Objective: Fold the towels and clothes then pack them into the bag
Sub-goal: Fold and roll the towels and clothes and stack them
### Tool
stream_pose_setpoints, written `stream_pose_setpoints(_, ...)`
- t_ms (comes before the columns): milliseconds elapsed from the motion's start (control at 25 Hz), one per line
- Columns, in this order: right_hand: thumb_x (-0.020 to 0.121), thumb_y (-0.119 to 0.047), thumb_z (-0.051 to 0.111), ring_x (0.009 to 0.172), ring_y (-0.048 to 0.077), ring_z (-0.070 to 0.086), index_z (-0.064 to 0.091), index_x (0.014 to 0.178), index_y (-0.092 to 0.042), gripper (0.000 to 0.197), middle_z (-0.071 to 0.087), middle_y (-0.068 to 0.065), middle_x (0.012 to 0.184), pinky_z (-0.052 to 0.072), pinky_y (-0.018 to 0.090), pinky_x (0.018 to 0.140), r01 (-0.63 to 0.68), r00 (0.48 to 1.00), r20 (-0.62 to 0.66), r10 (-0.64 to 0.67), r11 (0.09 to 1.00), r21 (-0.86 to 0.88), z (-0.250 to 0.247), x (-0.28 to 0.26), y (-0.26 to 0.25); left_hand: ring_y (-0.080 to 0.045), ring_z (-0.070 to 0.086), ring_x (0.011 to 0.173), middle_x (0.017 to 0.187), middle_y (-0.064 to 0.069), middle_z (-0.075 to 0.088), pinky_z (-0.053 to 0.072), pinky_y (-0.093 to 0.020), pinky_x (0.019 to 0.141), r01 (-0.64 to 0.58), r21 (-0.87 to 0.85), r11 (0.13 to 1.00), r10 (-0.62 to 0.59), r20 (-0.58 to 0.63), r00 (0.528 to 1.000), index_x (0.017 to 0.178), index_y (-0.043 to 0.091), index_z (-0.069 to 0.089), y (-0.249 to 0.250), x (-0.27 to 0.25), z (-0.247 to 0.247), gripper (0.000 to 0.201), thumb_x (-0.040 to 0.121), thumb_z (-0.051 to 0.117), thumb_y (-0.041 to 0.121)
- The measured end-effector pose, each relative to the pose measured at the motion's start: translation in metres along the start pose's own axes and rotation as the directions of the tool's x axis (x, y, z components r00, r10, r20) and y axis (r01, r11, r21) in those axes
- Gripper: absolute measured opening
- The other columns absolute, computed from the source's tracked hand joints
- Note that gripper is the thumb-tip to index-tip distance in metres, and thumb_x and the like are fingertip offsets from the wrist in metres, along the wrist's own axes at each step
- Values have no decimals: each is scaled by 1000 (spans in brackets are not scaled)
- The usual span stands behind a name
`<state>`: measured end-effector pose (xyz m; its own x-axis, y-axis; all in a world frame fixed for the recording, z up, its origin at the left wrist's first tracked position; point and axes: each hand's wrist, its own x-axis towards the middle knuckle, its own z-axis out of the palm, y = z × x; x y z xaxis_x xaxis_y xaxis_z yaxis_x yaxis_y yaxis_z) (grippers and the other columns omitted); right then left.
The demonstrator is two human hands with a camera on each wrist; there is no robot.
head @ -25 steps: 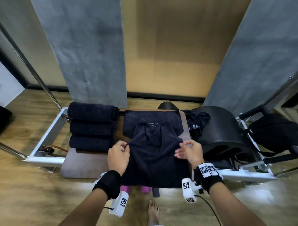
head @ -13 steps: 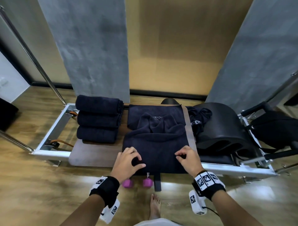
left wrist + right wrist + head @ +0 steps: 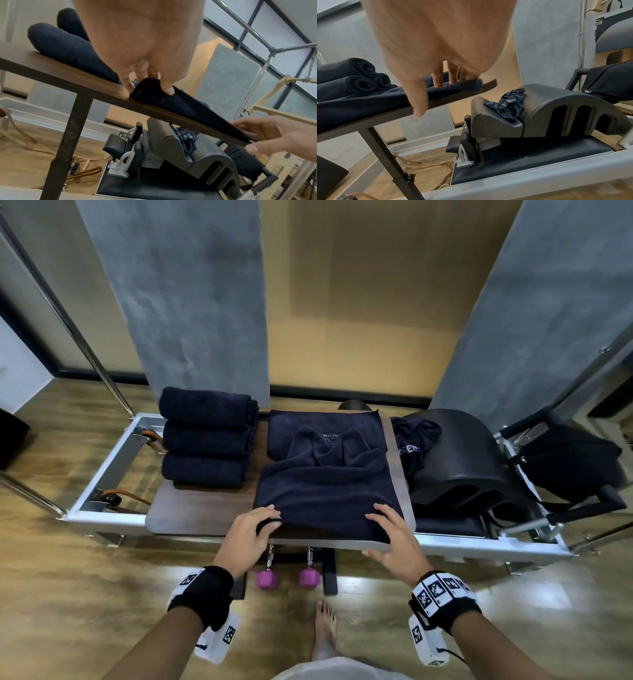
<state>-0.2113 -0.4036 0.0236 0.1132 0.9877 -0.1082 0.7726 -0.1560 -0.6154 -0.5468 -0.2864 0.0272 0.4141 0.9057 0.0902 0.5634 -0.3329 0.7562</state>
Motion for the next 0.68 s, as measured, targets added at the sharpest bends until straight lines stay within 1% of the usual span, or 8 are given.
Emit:
stream_pose_setpoints(120,95,-22,73,139,4,41,55,131,-32,41,42,-17,149,35,28,117,-7,994,-112,10,1000,24,-1,-4,-2,1,69,103,103,18,77,52,-21,91,49,-120,992,-61,-94,994,103,27,76,6,2,-4,8,103,68,24)
stream_pose_setpoints(200,97,-20,68,128,10,52,52,119,-36,31,49,-16,133,43,29,109,7,981,-194,-1,1000,30,-5,-5,-3,-1,69,100,99,20,75,50,-17,85,53,-180,982,-79,-143,987,101,28,76,12,3,-4,8,103,69,25)
stream_pose_setpoints(280,94,-33,71,122,5,50,49,119,-38,33,47,-20,127,44,26,104,19,982,-191,-11,999,42,-7,-6,-5,0,69,100,99,23,75,47,-10,84,51,-218,975,-91,-180,979,99,32,76,21,6,-4,11,102,70,24)
stream_pose_setpoints(360,86,-59,71,117,-1,43,47,124,-40,48,42,-23,123,42,20,99,12,988,-152,-12,1000,0,-8,-4,-9,1,69,98,97,24,75,46,-7,83,35,-232,972,-89,-225,970,94,36,75,28,13,-3,14,101,72,24)
stream_pose_setpoints(440,83,-70,66,111,4,43,49,125,-35,57,43,-17,120,43,23,95,9,985,-169,-35,988,-153,-5,6,-12,1,70,94,93,23,75,46,-6,80,37,-261,965,-109,-266,958,91,36,76,33,26,-1,11,99,74,29)
stream_pose_setpoints(480,84,-68,65,109,9,45,51,124,-32,56,46,-12,118,45,27,94,0,981,-189,-48,969,-247,-4,11,-15,0,71,92,91,21,76,47,-7,78,40,-286,957,-124,-279,952,90,34,77,34,32,-2,9,99,75,32)
stream_pose_setpoints(560,88,-53,68,108,15,51,55,124,-27,46,51,-6,117,48,32,94,-24,978,-199,-56,926,-378,-5,22,-19,-4,71,86,86,14,77,50,-11,75,35,-324,945,-138,-303,943,87,30,77,36,47,-3,12,98,76,35)
stream_pose_setpoints(680,90,-24,68,107,22,61,58,124,-25,36,61,-3,116,52,36,92,-42,984,-177,-19,940,-338,-18,44,-12,-7,72,84,84,8,76,54,-19,76,43,-373,927,-168,-310,936,85,26,77,39,77,-8,15,98,76,35)
